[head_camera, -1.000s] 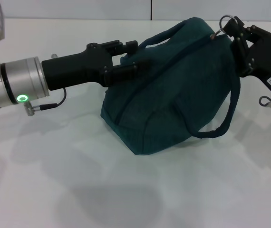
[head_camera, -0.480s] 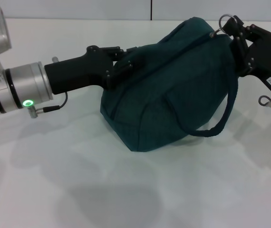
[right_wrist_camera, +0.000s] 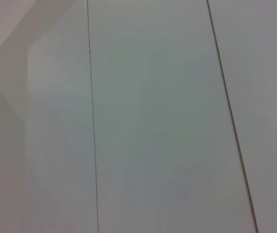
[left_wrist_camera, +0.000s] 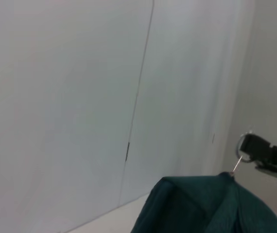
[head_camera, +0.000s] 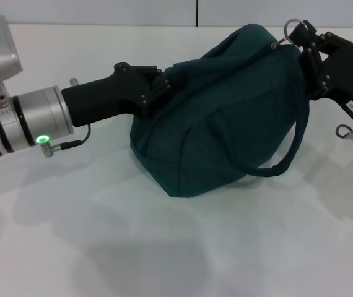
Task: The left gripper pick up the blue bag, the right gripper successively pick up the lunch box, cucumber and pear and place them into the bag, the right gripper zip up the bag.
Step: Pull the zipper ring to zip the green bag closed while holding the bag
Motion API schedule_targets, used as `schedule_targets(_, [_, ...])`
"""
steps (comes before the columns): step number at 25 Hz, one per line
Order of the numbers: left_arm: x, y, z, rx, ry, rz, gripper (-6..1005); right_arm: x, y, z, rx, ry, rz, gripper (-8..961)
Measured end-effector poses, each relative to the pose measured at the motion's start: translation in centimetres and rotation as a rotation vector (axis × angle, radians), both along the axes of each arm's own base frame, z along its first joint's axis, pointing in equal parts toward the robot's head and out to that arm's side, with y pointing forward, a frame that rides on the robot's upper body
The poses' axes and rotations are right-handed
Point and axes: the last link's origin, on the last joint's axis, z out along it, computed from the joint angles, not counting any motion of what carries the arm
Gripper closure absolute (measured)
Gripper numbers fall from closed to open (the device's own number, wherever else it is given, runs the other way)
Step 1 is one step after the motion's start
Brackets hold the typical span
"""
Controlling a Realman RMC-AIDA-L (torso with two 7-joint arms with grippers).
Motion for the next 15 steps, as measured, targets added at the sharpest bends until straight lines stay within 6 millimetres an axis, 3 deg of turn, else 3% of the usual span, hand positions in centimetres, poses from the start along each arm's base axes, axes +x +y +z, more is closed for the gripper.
schedule_targets(15, [-0.6,-1.1,0.3,0.085,-0.005,-0.065,895,0.7,0.0,0.2,0.011,0.007,-0.039,909])
